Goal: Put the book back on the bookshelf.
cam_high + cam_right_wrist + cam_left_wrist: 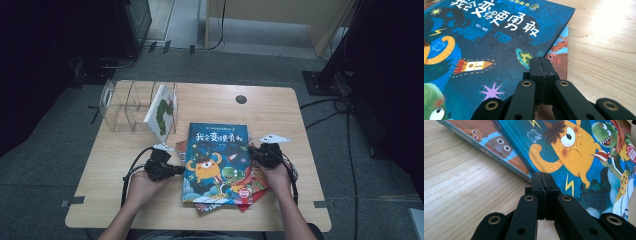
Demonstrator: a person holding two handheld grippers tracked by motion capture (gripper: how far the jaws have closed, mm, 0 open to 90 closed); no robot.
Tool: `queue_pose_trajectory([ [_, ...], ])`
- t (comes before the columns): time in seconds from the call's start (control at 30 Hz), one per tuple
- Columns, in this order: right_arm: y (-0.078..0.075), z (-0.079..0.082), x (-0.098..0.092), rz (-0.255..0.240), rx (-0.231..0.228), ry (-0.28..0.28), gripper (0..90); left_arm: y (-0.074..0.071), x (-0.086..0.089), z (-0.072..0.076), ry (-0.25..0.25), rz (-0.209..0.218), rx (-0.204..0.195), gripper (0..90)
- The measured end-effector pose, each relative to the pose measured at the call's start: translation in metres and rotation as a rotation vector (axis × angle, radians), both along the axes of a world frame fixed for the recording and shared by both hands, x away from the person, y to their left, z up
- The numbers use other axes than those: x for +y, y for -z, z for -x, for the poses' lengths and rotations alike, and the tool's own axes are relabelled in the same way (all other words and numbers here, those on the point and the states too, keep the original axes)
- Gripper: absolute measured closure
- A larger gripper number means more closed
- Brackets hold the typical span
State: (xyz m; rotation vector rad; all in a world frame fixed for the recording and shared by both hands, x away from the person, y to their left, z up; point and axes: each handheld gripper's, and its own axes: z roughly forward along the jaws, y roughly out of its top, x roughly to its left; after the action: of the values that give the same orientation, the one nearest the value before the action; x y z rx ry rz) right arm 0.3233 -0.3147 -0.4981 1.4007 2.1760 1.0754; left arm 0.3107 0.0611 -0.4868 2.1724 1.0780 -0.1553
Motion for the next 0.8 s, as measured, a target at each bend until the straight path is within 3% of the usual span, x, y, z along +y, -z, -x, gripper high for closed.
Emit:
queue_pose_trajectory([
  [0.6,-0.002,-0.002,-0.003,0.009,0.011,0.028,90.0,0.000,-0.012,0.011,0.026,-0.005,-0.004,90.0],
  [0.67,-0.001,-0.003,-0.003,-0.010,0.019,0.038,90.0,-0.001,-0.012,0.012,0.029,-0.003,-0.002,90.0],
  [0.8,-0.001,-0.005,0.000,0.006,0.004,0.047,90.0,0.000,-0.013,0.014,0.027,0.005,0.004,90.0],
])
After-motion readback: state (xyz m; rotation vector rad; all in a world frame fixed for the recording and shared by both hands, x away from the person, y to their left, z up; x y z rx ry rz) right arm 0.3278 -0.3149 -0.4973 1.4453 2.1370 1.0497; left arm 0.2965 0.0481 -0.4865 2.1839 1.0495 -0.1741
